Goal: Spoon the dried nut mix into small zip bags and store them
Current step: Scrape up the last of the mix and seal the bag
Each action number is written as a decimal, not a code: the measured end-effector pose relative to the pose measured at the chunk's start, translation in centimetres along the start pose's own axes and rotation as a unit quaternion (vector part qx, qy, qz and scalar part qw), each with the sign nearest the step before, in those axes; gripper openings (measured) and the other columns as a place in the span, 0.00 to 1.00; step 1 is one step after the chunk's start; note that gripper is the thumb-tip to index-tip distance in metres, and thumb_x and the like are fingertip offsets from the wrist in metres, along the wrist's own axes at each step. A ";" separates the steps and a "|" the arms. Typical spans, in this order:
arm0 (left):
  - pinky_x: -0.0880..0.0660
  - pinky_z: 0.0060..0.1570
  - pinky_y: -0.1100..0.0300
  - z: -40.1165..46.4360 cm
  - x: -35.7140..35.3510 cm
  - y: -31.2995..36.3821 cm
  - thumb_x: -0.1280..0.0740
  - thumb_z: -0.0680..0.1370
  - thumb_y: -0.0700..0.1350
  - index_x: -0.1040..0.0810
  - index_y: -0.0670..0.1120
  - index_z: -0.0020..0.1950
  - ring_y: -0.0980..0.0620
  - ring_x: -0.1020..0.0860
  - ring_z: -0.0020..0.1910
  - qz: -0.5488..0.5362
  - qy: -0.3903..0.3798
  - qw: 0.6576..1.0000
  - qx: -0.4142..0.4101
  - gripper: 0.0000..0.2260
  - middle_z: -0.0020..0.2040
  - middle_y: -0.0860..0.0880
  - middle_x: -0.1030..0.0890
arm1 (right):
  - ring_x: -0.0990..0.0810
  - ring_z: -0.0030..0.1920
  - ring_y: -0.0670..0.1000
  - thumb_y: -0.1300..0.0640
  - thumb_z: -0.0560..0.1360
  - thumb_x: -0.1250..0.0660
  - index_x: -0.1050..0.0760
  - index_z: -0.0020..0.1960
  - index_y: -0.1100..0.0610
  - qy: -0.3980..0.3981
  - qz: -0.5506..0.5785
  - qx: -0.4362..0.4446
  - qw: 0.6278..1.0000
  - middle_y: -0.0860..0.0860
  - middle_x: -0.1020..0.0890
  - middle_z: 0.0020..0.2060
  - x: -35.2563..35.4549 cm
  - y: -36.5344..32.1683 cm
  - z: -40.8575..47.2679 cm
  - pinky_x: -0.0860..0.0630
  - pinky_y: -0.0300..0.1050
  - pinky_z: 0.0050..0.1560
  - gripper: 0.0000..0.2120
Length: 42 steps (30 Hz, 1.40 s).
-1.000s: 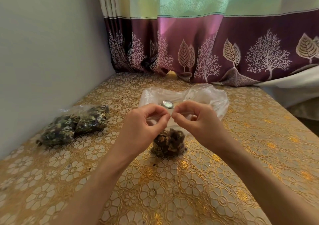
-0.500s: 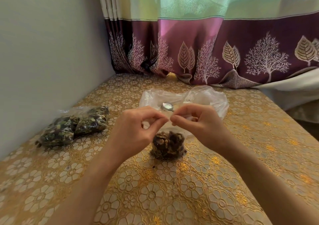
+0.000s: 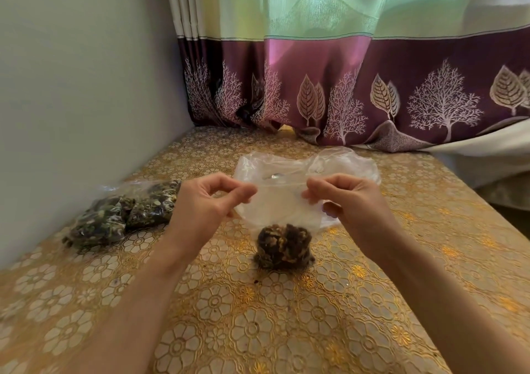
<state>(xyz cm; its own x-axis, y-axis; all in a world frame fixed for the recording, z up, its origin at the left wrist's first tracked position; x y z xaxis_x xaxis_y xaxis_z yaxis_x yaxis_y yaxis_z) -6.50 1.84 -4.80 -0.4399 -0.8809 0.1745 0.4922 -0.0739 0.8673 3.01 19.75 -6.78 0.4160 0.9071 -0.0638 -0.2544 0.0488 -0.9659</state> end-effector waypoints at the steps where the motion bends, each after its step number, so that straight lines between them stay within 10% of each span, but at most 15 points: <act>1: 0.24 0.32 0.67 0.0 0.1 -0.8 0.27 0.62 0.53 0.20 0.47 0.34 0.57 0.23 0.29 -0.028 0.012 0.999 0.022 0.10 0.34 0.50 0.17 | 0.21 0.41 0.50 0.47 0.59 0.28 0.17 0.35 0.56 0.000 0.016 -0.013 1.000 0.52 0.15 0.36 0.0 0.4 0.1 0.27 0.44 0.46 0.13; 6: 0.21 0.46 0.60 -0.7 -2.8 -4.5 0.29 0.60 0.58 0.25 0.48 0.52 0.52 0.18 0.47 -0.079 -0.096 0.981 0.148 0.24 0.46 0.49 0.17 | 0.18 0.44 0.49 0.52 0.67 0.33 0.16 0.38 0.56 0.006 0.100 -0.043 0.994 0.53 0.15 0.41 0.3 1.9 0.3 0.24 0.46 0.50 0.10; 9: 0.23 0.45 0.66 -1.9 -4.7 -5.9 0.28 0.67 0.49 0.24 0.50 0.53 0.58 0.19 0.46 0.021 -0.194 0.964 0.181 0.16 0.49 0.51 0.18 | 0.17 0.50 0.52 0.49 0.71 0.36 0.19 0.47 0.57 0.050 0.088 -0.062 0.993 0.54 0.15 0.47 1.1 3.0 0.2 0.23 0.47 0.53 0.13; 15: 0.23 0.36 0.67 -1.3 -2.8 -6.5 0.31 0.72 0.36 0.20 0.41 0.43 0.55 0.17 0.37 -0.045 -0.049 0.979 0.191 0.01 0.41 0.46 0.17 | 0.23 0.53 0.44 0.36 0.64 0.36 0.30 0.65 0.51 0.004 -0.099 -0.103 0.990 0.48 0.24 0.60 -2.7 6.1 -1.3 0.24 0.37 0.46 0.34; 21: 0.24 0.39 0.69 -0.6 -0.7 -4.3 0.33 0.74 0.48 0.20 0.45 0.48 0.56 0.18 0.40 0.033 0.020 0.995 0.095 0.08 0.40 0.52 0.16 | 0.26 0.49 0.33 0.50 0.71 0.28 0.30 0.62 0.49 0.009 -0.170 0.008 0.985 0.38 0.26 0.50 -3.8 6.0 -1.7 0.29 0.23 0.42 0.22; 24: 0.33 0.62 0.61 0.1 3.8 -2.5 0.36 0.78 0.47 0.26 0.46 0.62 0.55 0.27 0.60 0.375 0.146 0.915 -0.039 0.14 0.59 0.50 0.23 | 0.27 0.49 0.34 0.49 0.69 0.28 0.29 0.58 0.50 0.031 -0.159 0.006 0.987 0.39 0.26 0.50 -3.1 6.2 -1.5 0.28 0.24 0.42 0.20; 28: 0.53 0.73 0.49 0.5 7.4 -8.3 0.41 0.77 0.59 0.45 0.46 0.75 0.44 0.47 0.75 0.561 0.081 0.815 0.118 0.32 0.75 0.43 0.43 | 0.26 0.48 0.34 0.49 0.68 0.27 0.28 0.57 0.50 0.049 -0.160 0.008 0.986 0.39 0.25 0.49 -2.9 6.5 -1.3 0.27 0.25 0.41 0.20; 30: 0.50 0.72 0.46 0.3 7.0 -9.6 0.42 0.76 0.63 0.40 0.46 0.73 0.43 0.44 0.73 0.610 0.054 0.778 0.140 0.31 0.73 0.41 0.40 | 0.25 0.44 0.32 0.50 0.68 0.27 0.28 0.57 0.51 0.054 -0.150 0.005 0.987 0.38 0.25 0.48 -2.9 6.5 -1.2 0.29 0.23 0.38 0.19; 35: 0.35 0.58 0.45 0.3 7.1 -6.7 0.38 0.75 0.60 0.27 0.45 0.52 0.45 0.31 0.56 0.571 0.147 0.806 0.057 0.19 0.54 0.45 0.27 | 0.24 0.49 0.37 0.49 0.70 0.29 0.27 0.57 0.50 0.060 -0.123 -0.011 0.991 0.41 0.23 0.49 -2.7 6.8 -1.9 0.26 0.28 0.42 0.17; 42: 0.40 0.66 0.44 0.6 6.2 -7.9 0.34 0.74 0.59 0.34 0.43 0.69 0.40 0.34 0.64 0.599 0.109 0.788 0.095 0.30 0.65 0.39 0.30 | 0.23 0.49 0.33 0.42 0.68 0.33 0.26 0.52 0.41 0.049 -0.093 -0.033 0.994 0.39 0.22 0.49 -2.1 7.4 -1.9 0.25 0.29 0.43 0.13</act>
<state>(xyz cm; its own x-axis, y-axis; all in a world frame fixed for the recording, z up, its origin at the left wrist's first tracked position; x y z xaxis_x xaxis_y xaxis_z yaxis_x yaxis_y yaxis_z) -13.55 -2.78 -10.30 0.4036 -0.3271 0.8545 0.3259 0.9241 0.1998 1.97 17.43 -14.24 0.5348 0.8395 0.0961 -0.1095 0.1816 -0.9772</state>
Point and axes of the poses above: each hand's wrist, its own z-axis towards the middle knuckle, its own x-axis out of the back of the hand, y = z × x, the point moved 9 cm from there along z, towards the middle knuckle
